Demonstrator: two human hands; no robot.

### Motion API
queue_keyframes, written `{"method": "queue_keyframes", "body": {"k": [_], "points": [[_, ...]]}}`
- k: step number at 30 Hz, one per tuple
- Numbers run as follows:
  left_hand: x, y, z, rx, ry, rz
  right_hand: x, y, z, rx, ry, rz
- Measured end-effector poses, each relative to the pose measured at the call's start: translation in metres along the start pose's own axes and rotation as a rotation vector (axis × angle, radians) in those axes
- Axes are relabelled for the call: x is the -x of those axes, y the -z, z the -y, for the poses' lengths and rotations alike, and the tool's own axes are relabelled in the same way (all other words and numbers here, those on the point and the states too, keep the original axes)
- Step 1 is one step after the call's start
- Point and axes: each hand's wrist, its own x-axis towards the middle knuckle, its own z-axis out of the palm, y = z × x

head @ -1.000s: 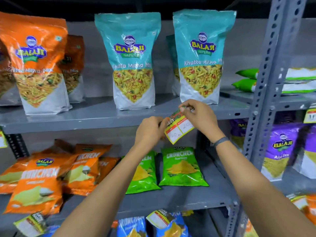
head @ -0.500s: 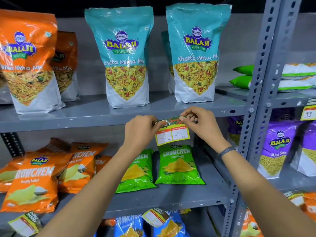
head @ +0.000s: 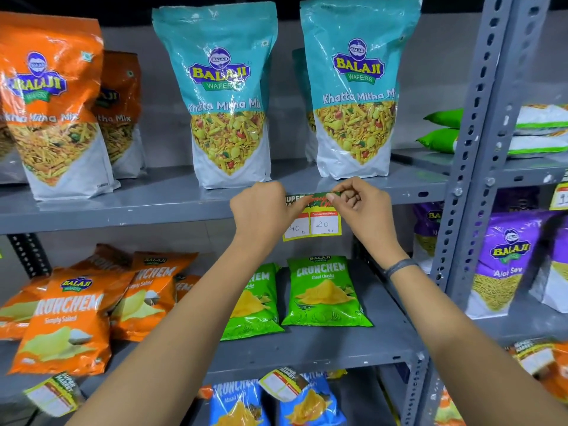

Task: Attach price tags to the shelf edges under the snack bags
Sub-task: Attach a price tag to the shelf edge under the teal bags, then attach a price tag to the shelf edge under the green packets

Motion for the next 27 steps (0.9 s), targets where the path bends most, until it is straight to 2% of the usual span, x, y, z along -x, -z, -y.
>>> {"method": "queue_keyframes", "body": {"k": [6,10,12,15,18,20,21,24,27], "points": [[0.012,-0.005,0.003,0.003,0.049,-0.012,0.026,-0.004,0.007,0.053,0.033,-0.117],[0.064,-0.035,0.03,0.075,0.17,0.024,0.08,-0.019,-0.01,0.012,-0.051,-0.232],[0.107,-0.058,0.045,0.139,0.237,0.097,0.119,-0.033,-0.028,-0.021,-0.172,-0.222],[0.172,-0.096,0.063,0.19,0.29,0.371,0.19,-0.058,-0.054,-0.038,-0.4,-0.097],[0.217,-0.133,0.074,0.163,0.246,0.624,0.257,-0.086,-0.074,0.014,-0.722,0.084],[0.234,-0.15,0.074,0.133,0.199,0.735,0.289,-0.102,-0.088,0.089,-0.974,0.196],[0.24,-0.157,0.074,0.12,0.174,0.769,0.3,-0.108,-0.094,0.076,-1.098,0.255],[0.25,-0.171,0.072,0.081,0.102,0.799,0.315,-0.126,-0.105,-0.256,-1.417,0.305],[0.249,-0.18,0.072,0.053,0.095,0.767,0.313,-0.136,-0.111,-0.417,-1.456,0.304]]}}
